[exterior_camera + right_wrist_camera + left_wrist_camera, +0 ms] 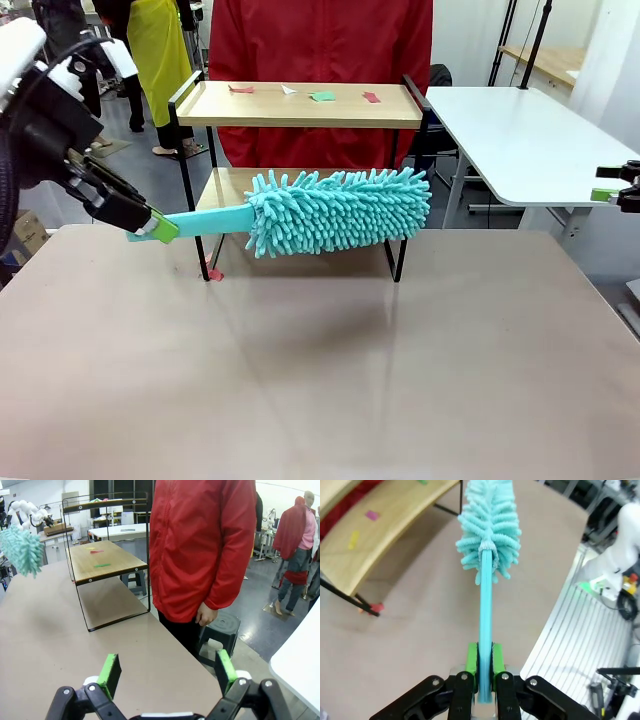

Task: Clean the shelf.
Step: Clean the specific section of the Shelf indicated by the human with the Duster.

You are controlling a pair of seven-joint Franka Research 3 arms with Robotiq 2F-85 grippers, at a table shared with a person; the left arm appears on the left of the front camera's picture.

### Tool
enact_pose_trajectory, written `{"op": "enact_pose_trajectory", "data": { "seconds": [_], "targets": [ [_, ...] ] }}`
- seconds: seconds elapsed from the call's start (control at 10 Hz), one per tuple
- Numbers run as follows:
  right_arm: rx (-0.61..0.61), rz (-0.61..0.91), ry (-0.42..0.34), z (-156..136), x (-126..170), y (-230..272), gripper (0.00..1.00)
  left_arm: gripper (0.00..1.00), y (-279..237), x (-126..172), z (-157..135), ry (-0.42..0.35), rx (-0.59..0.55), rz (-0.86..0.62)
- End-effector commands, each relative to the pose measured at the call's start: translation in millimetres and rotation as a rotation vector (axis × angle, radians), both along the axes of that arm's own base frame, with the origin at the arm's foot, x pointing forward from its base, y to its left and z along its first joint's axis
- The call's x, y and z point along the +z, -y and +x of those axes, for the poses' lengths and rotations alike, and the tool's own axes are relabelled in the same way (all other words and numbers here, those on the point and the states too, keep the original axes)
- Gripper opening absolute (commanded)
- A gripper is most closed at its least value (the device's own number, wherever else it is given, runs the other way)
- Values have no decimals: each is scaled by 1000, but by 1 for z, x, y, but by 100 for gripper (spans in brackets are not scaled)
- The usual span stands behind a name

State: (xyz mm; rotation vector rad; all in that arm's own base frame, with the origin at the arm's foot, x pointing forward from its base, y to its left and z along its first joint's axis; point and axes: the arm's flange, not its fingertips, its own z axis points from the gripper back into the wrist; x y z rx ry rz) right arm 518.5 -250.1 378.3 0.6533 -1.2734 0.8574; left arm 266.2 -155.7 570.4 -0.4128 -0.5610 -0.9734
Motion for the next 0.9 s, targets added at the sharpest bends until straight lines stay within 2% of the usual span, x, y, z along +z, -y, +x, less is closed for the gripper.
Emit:
{"op": "enact_pose_trajectory", "data": {
  "seconds": [0.0,0.2,0.4,0.5,0.8],
  "targets": [
    [-14,-8,-7,1,8,-3,100,14,29,13,0,-9,127,66],
    [-14,-8,-7,1,8,-3,100,14,37,18,-11,-26,261,42],
    [-14,-8,-7,1,8,-3,100,14,51,22,-13,-9,321,-18],
    [-14,-8,-7,1,8,-3,100,14,61,21,-11,-9,397,29],
    [-14,-8,-7,1,8,-3,100,14,108,19,2,22,418,-3]
  ]
}}
